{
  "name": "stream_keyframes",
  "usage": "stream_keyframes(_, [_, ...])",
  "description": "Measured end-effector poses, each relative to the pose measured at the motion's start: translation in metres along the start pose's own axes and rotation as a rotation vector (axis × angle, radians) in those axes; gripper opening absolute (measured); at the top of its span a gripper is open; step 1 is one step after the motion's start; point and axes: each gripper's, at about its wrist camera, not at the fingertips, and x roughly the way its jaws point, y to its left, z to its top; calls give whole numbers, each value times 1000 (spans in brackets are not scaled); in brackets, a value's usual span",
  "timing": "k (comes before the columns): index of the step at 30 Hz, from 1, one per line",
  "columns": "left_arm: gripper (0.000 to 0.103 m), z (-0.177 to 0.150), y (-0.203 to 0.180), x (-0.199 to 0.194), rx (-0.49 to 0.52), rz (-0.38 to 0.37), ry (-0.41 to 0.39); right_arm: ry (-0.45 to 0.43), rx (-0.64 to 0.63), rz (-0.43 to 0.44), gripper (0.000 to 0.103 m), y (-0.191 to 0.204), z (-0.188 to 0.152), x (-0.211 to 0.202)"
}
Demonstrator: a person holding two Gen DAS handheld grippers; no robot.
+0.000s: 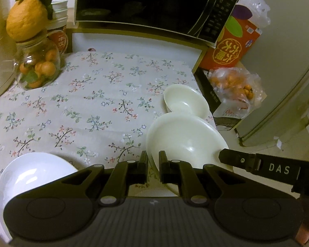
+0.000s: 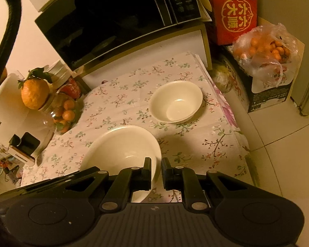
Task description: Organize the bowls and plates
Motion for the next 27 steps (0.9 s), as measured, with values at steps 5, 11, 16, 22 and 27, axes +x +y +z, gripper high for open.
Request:
stream_keyframes(5, [9, -10, -1, -12, 0, 0, 0, 3, -17, 13, 10, 4, -8, -7])
stream_keyframes(11, [9, -20, 1, -26, -4, 4, 0, -4, -43, 17, 12, 11, -19, -19])
stream_keyframes(16, [9, -25, 7, -32, -20, -6, 18, -7, -61, 34, 12, 18, -27, -26])
stream_keyframes(22, [9, -30, 10, -41, -23, -9, 11, 3, -82, 36, 12, 24, -32, -27])
stream_keyframes(27, [9, -32, 11, -45, -18, -11, 4, 9, -100, 29, 13, 29, -36, -28])
